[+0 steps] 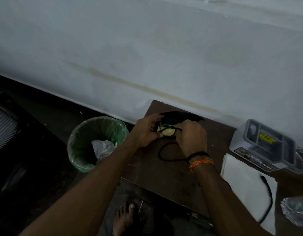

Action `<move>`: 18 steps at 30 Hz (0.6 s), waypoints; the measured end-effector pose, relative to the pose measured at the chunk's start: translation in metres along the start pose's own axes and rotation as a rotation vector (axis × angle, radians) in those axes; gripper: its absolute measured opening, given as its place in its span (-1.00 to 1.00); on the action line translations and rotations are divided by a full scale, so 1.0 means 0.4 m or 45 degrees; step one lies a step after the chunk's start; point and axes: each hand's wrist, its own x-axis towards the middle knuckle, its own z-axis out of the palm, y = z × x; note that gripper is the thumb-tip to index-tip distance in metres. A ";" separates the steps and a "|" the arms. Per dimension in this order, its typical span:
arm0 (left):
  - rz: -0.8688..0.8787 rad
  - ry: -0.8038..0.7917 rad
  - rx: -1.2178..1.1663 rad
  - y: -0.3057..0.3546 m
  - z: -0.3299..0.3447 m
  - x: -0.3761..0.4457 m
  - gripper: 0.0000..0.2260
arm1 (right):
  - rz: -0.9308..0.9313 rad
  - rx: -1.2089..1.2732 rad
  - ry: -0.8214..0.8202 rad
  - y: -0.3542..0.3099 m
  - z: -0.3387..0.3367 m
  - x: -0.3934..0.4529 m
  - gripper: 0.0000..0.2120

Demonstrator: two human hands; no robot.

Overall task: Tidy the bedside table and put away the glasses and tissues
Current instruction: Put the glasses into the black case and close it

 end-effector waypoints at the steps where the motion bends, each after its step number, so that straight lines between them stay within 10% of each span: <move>1: -0.004 -0.001 0.000 0.001 -0.001 0.000 -0.33 | -0.010 0.036 -0.029 0.002 -0.002 0.001 -0.73; 11: -0.028 0.003 0.015 0.010 -0.005 -0.001 -0.37 | 0.096 0.430 0.642 0.050 -0.100 -0.010 -0.82; 18: -0.060 0.041 0.061 0.025 -0.011 -0.005 -0.41 | 0.268 0.569 0.186 0.129 -0.079 -0.002 -0.74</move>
